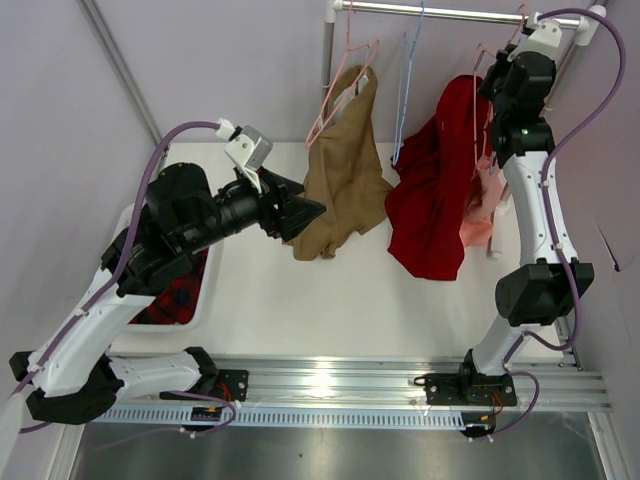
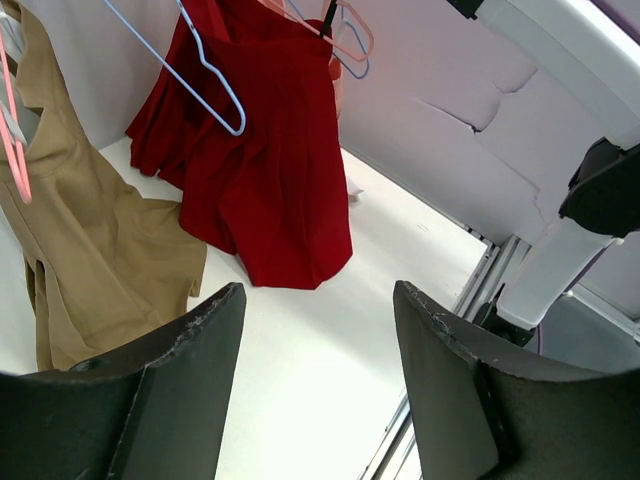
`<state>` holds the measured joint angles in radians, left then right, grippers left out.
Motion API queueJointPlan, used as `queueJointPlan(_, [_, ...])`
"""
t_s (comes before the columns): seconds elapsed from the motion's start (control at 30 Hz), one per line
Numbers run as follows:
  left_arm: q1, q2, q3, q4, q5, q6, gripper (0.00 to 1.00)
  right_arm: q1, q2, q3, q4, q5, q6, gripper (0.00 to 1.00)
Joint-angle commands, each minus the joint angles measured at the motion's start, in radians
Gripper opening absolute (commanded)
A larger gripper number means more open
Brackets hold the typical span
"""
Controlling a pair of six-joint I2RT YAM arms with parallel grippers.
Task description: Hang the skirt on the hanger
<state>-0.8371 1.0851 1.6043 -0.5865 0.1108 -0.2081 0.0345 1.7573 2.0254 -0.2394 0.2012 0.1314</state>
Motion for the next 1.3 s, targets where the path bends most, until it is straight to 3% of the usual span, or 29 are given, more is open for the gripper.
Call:
queueJointPlan(0.0, [0.003,-0.024,-0.012,0.024,0.012,0.007,0.66,-0.011,-0.041,-0.048,0.114,-0.014,0.020,0.00])
queueJointPlan(0.27, [0.004,-0.042,-0.047,0.036,0.020,-0.005,0.66,-0.024,-0.099,-0.139,0.126,-0.092,0.071,0.00])
queueJointPlan(0.37, [0.003,-0.051,-0.066,0.042,0.023,-0.013,0.67,-0.058,-0.113,-0.166,0.127,-0.135,0.086,0.05])
queueJointPlan(0.67, [0.004,-0.079,-0.093,0.054,0.032,-0.013,0.69,-0.073,-0.137,-0.182,0.092,-0.220,0.122,0.38])
queueJointPlan(0.9, [0.004,-0.074,-0.086,0.047,0.038,-0.004,0.70,-0.076,-0.179,-0.175,0.034,-0.226,0.166,0.70])
queueJointPlan(1.13, [0.004,-0.083,-0.129,0.088,0.061,-0.014,0.71,-0.079,-0.281,-0.174,-0.119,-0.211,0.260,0.84])
queueJointPlan(1.17, [0.004,-0.083,-0.132,0.093,0.063,-0.020,0.71,-0.081,-0.298,-0.180,-0.141,-0.210,0.273,0.88])
queueJointPlan(1.2, [0.004,-0.088,-0.142,0.099,0.061,-0.025,0.72,-0.082,-0.339,-0.188,-0.159,-0.209,0.286,0.99])
queueJointPlan(1.27, [0.004,-0.093,-0.161,0.123,0.061,-0.043,0.72,-0.082,-0.384,-0.227,-0.218,-0.226,0.316,0.99])
